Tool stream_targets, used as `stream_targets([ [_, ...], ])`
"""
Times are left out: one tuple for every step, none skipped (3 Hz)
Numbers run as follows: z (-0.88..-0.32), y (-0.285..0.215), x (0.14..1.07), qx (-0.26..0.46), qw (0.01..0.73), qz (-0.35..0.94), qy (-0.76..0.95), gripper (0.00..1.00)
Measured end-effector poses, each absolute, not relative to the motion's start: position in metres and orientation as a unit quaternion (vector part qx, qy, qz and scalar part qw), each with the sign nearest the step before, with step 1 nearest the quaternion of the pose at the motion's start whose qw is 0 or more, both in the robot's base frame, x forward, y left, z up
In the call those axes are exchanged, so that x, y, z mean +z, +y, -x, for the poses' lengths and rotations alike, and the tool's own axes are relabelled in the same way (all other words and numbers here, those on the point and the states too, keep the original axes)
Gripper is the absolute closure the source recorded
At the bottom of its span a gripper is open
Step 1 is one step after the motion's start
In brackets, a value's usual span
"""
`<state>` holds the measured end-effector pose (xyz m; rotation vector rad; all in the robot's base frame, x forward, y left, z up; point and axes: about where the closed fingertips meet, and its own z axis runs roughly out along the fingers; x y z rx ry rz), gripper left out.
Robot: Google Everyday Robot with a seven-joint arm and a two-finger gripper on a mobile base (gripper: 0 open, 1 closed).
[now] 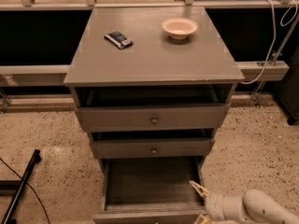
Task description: Close bottom drawer
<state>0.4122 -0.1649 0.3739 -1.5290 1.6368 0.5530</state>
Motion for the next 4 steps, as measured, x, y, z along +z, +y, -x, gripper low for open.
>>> stream_targets([
  [-0.411,-0.154,0.296,0.22,0.369,0.607,0.668,0.0],
  [-0.401,-0.152,0.232,0.218,0.343,0.611,0.679,0.18],
  [-0.388,-0.149,0.196,0.215,0.338,0.615,0.679,0.5],
  [-0.388,-0.149,0.198,0.215,0.338,0.615,0.679,0.73],
])
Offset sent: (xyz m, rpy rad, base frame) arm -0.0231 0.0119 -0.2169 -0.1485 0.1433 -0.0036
